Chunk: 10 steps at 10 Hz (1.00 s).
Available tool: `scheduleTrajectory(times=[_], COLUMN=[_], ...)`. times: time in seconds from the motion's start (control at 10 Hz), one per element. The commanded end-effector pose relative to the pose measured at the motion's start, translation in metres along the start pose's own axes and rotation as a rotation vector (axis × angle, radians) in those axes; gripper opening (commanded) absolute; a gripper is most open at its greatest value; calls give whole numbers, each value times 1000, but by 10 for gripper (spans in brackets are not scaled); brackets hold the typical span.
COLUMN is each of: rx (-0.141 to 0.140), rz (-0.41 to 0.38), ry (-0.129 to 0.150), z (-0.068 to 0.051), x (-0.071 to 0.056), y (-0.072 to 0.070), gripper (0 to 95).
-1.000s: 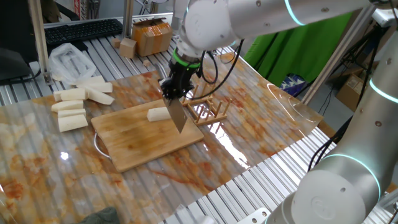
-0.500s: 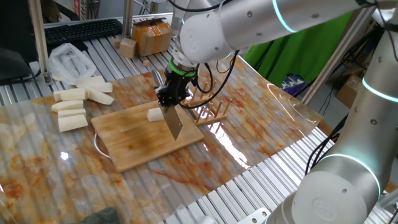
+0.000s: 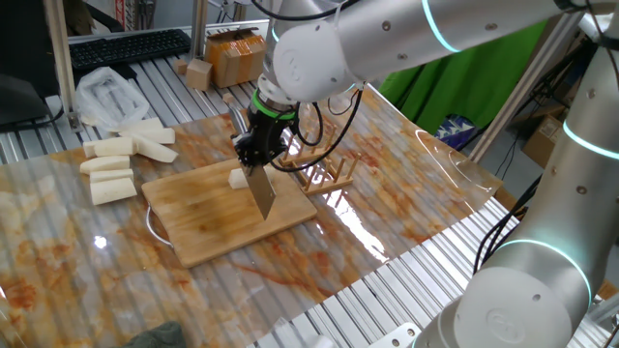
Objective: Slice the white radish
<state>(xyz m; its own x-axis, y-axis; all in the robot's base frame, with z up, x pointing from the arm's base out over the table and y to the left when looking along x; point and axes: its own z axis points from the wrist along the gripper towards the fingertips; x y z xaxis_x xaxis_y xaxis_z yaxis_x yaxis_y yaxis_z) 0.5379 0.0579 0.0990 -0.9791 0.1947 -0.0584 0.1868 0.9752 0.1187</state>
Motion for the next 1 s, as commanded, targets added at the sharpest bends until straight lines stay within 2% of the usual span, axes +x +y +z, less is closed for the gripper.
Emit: scheduleTrajectory(times=[0.1,0.4,0.8,1.0], rx=[-6,-3,-3,2], rz=[11,24,40,44], ry=[4,1,18,14], z=[-1,-2,-2,-2], x=[-1,0,0,0], y=[1,3,3,3], gripper=[0,0,0,0])
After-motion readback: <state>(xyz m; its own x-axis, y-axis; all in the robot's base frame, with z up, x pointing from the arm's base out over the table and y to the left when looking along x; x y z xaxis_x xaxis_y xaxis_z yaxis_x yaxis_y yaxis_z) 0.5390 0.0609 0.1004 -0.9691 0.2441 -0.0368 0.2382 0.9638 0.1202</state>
